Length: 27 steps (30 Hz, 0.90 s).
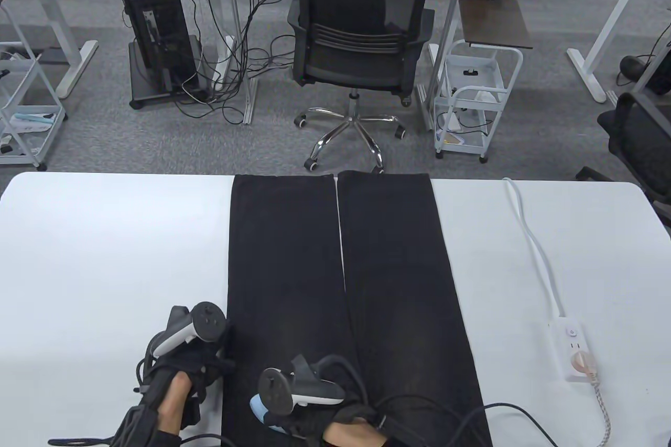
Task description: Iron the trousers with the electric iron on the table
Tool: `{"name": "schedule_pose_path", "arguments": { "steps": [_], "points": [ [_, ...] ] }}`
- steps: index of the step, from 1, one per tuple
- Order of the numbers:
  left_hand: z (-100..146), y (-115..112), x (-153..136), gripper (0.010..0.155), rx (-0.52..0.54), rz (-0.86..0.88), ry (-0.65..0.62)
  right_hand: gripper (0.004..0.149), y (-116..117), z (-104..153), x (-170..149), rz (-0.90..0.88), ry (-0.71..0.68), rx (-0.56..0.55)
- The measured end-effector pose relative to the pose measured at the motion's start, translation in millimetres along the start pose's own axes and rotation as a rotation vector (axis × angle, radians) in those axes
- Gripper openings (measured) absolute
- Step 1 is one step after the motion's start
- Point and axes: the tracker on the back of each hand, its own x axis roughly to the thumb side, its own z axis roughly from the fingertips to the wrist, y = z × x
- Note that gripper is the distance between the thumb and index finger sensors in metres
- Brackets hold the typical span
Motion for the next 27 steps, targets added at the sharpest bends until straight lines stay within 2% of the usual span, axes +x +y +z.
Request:
{"name": "schedule_pose_path", "arguments": {
  "steps": [9, 14, 18, 20, 23, 27],
  "points": [
    [0, -2, 4, 0.091, -0.009, -0.017, 0.006, 0.057, -34, -96, -66, -0.104, 0.231, -0.014],
    [1, -2, 4, 0.091, -0.011, -0.015, 0.007, 0.057, -47, -133, -96, -0.158, 0.368, -0.023],
    [1, -2, 5, 0.091, -0.016, -0.014, 0.006, 0.057, -52, -148, -110, -0.194, 0.44, -0.032],
    [1, -2, 5, 0.091, -0.018, -0.016, 0.006, 0.057, -52, -147, -109, -0.198, 0.443, -0.034],
    [1, -3, 6, 0.091, -0.022, -0.015, 0.003, 0.057, -50, -141, -106, -0.205, 0.455, -0.018],
    [1, -3, 6, 0.091, -0.025, -0.011, 0.002, 0.056, -42, -122, -90, -0.19, 0.375, 0.009]
  ]
}}
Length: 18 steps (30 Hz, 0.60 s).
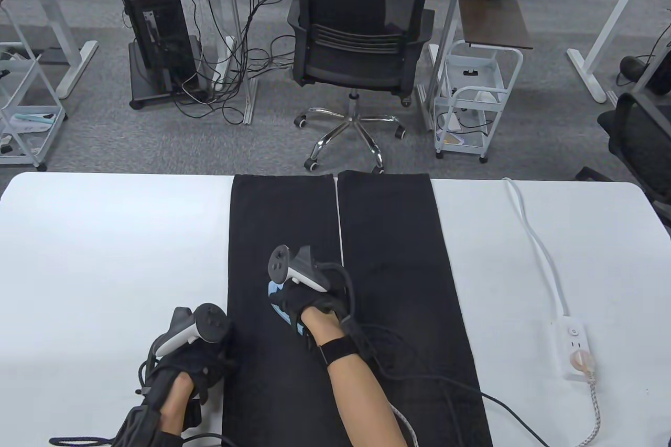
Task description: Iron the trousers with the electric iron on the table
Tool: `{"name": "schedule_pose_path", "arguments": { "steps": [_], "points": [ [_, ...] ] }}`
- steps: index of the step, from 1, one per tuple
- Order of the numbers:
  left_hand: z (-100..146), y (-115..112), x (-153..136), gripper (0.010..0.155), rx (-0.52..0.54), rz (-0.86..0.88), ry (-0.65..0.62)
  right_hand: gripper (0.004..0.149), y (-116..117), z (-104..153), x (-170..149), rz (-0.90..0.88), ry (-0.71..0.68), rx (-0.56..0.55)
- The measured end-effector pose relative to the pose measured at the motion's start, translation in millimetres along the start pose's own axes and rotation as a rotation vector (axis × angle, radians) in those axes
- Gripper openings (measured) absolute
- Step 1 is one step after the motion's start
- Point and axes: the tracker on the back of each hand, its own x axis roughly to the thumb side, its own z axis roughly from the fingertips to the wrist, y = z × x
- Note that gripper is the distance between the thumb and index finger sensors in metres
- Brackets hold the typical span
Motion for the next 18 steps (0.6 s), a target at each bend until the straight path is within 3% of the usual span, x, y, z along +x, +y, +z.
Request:
{"name": "schedule_pose_path", "arguments": {
  "steps": [5, 14, 18],
  "points": [
    [0, 0, -1, 0.091, -0.005, 0.008, -0.006, 0.055, 19, 47, 13, 0.051, -0.135, 0.031],
    [0, -2, -2, 0.091, -0.007, 0.027, -0.014, 0.054, 61, 154, 34, 0.183, -0.478, 0.097],
    [0, -2, -2, 0.091, -0.01, 0.033, -0.013, 0.055, 67, 170, 34, 0.205, -0.532, 0.087]
  ]
}}
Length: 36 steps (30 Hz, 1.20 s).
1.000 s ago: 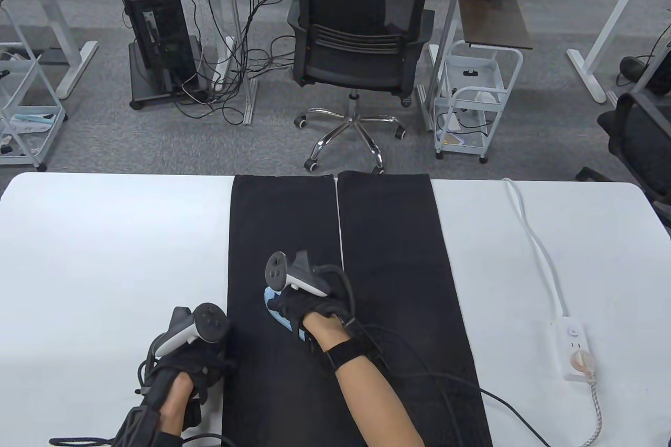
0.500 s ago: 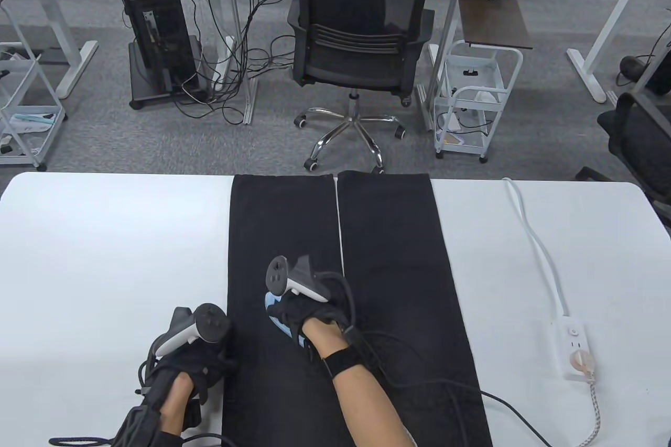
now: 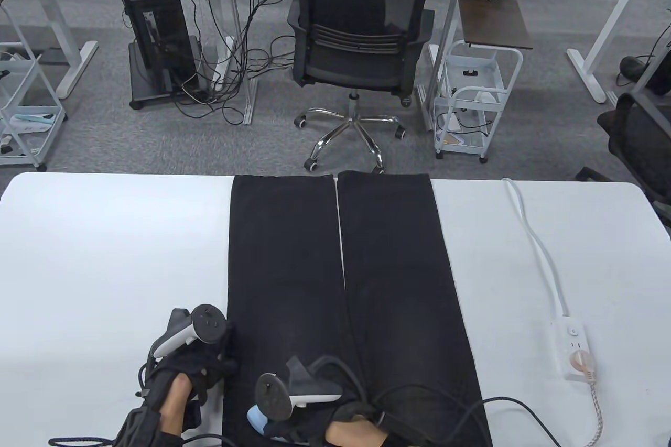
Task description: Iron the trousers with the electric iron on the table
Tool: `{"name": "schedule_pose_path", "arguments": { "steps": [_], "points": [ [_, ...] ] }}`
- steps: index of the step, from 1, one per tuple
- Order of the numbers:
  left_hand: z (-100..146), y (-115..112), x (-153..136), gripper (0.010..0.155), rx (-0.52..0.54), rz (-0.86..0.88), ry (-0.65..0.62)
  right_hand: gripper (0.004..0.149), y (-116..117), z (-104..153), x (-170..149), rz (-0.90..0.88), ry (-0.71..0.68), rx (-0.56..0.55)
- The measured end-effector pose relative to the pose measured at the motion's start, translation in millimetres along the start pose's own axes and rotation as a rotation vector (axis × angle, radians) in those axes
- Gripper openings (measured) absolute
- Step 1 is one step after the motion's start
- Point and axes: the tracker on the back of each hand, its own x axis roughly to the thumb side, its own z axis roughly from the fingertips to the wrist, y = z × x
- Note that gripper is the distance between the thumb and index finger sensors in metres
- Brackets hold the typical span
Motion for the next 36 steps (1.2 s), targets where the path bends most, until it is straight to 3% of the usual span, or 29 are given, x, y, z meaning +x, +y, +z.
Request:
{"name": "schedule_pose_path", "arguments": {
  "steps": [4, 8, 17, 22, 29, 36],
  "points": [
    [0, 0, -1, 0.091, -0.002, 0.005, -0.001, 0.056, -2, -3, -5, -0.026, 0.014, -0.03],
    [0, 1, -1, 0.091, -0.009, 0.011, -0.001, 0.056, -12, -23, -22, -0.044, 0.088, -0.051],
    [0, 1, -1, 0.09, -0.007, 0.004, 0.005, 0.056, -56, -108, -99, -0.138, 0.316, -0.036],
    [0, 1, 0, 0.09, -0.006, 0.004, 0.007, 0.056, -72, -138, -130, -0.191, 0.453, -0.03],
    [-1, 1, 0, 0.09, -0.01, 0.003, 0.01, 0.056, -79, -153, -150, -0.246, 0.579, -0.063],
    [-1, 1, 0, 0.091, -0.012, 0.006, 0.01, 0.055, -71, -137, -135, -0.227, 0.552, -0.059]
  ]
}}
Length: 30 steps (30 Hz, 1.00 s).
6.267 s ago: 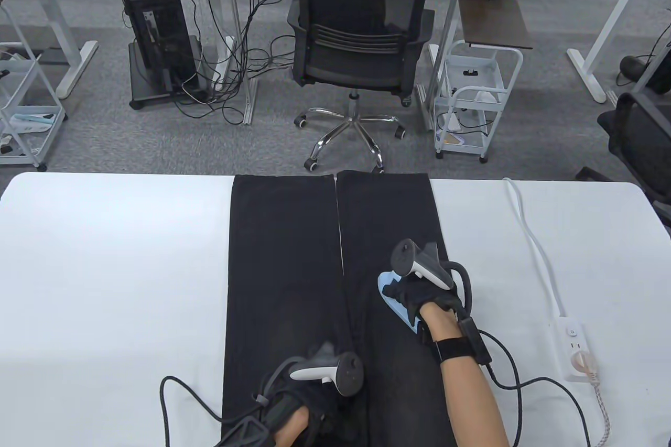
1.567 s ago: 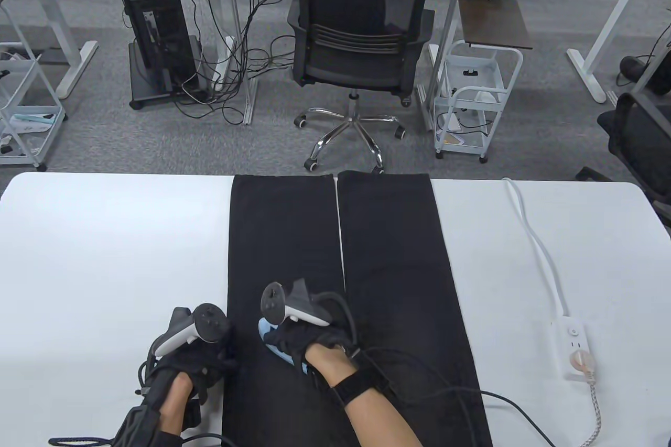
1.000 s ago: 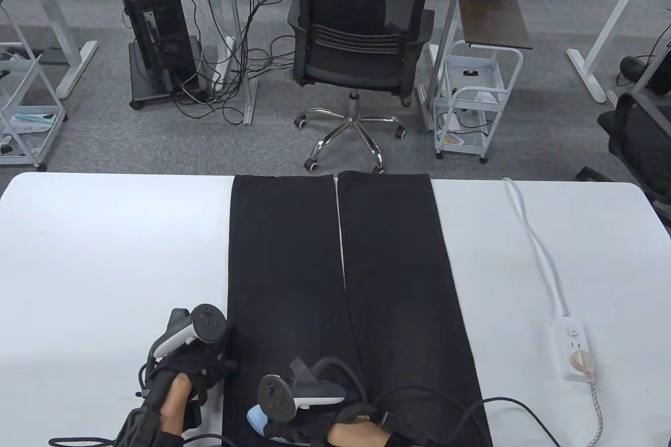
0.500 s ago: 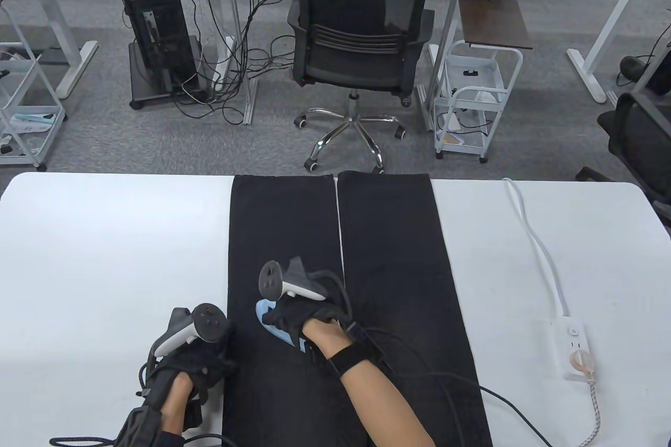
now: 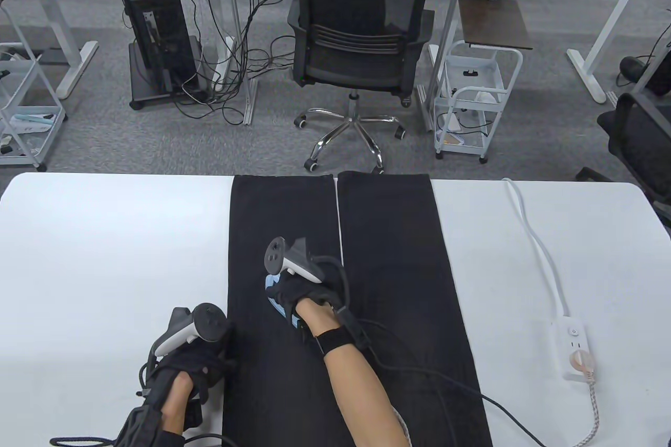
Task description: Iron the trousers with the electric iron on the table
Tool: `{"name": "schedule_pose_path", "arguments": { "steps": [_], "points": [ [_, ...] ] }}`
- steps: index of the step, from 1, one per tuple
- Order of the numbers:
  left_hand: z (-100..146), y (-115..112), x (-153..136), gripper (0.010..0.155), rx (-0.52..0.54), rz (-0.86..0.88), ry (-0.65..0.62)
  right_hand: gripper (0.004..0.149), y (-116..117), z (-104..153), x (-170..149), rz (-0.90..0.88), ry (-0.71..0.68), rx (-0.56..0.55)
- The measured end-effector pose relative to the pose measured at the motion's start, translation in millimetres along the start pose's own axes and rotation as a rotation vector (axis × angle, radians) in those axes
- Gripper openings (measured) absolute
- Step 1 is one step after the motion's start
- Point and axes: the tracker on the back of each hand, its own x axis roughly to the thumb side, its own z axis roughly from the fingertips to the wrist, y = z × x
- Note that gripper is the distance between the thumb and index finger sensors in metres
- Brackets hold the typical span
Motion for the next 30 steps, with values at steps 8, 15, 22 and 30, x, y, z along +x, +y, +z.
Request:
{"name": "schedule_pose_path", "arguments": {
  "steps": [8, 15, 22, 30],
  "points": [
    [0, 0, -1, 0.09, -0.007, 0.011, 0.0, 0.054, 33, 78, 9, 0.094, -0.201, 0.033],
    [0, 0, -2, 0.091, -0.007, 0.015, -0.001, 0.054, 59, 138, 17, 0.164, -0.366, 0.072],
    [0, -1, -3, 0.091, -0.013, 0.019, -0.011, 0.054, 67, 159, 20, 0.193, -0.438, 0.081],
    [0, 0, -4, 0.091, -0.011, 0.028, -0.009, 0.054, 47, 113, 14, 0.138, -0.342, 0.067]
  ]
}}
